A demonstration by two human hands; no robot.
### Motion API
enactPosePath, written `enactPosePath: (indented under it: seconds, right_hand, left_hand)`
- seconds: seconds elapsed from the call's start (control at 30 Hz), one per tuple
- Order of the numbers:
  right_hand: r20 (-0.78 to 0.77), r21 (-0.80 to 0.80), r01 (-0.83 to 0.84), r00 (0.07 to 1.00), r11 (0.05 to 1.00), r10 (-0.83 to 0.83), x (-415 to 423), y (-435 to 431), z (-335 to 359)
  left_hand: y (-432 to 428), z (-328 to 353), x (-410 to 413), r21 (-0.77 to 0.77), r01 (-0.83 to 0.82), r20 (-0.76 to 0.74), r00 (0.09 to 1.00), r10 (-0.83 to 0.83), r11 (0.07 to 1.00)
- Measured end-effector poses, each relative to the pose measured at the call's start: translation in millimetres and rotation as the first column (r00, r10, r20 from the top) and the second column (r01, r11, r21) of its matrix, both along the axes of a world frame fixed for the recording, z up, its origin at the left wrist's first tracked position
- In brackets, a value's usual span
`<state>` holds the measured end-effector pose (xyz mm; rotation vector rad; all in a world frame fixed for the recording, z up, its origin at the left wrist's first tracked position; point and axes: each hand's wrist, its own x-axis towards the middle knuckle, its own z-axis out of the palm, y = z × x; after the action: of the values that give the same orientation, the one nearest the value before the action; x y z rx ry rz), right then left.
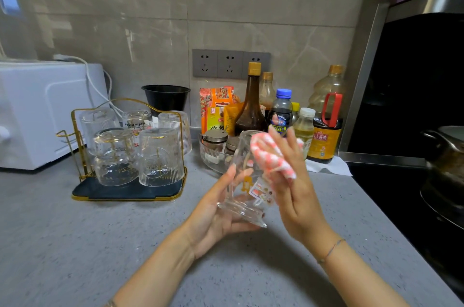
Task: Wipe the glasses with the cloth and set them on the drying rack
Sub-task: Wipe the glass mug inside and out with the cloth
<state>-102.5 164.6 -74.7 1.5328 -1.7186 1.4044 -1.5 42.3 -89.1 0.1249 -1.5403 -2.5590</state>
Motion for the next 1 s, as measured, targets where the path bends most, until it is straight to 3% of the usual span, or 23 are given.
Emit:
enactPosePath:
  seconds: [0.17, 0.47, 0.67, 0.83, 0.9, 1.0]
  right_hand:
    - [0.090, -0.033, -0.064, 0.994, 0.997, 0.066, 8.8, -2.2, 0.5]
    - [-0.056, 0.123, -0.218, 0.972, 0.968, 0.226, 25.4, -10.4, -13.4]
    - [-0.194, 0.177, -0.099, 0.972, 0.979, 0.134, 18.0, -11.2, -17.4]
    - [-0.232, 0.094, -0.051, 0.970, 0.994, 0.072, 11.6, -9.9, -12.6]
    - [-0.139, 0.055, -0.058, 0.988, 0.997, 0.065, 9.1, -9.1, -11.2]
    - [0.124, -0.018, -0.057, 0.991, 0.998, 0.059, 3.3, -5.6, -6.3]
  left_hand:
    - [-1.8, -2.6, -1.6, 0.068, 0.010, -0.043, 0.999, -0.007, 0.998]
    - [-7.7, -0.7, -1.2, 0.154, -0.056, -0.122, 0.990, 0.076, 0.986]
    - [-10.0, -1.8, -1.9, 0.132, -0.037, -0.121, 0.991, 0.053, 0.991]
    - [-8.1, -3.1, -1.9, 0.133, 0.006, -0.065, 0.998, 0.003, 0.991]
    - [-8.0, -3.0, -1.7, 0.119, 0.025, -0.047, 0.999, -0.020, 0.993]
    - [-7.7, -3.0, -1.7, 0.127, 0.062, -0.022, 0.998, -0.059, 0.990]
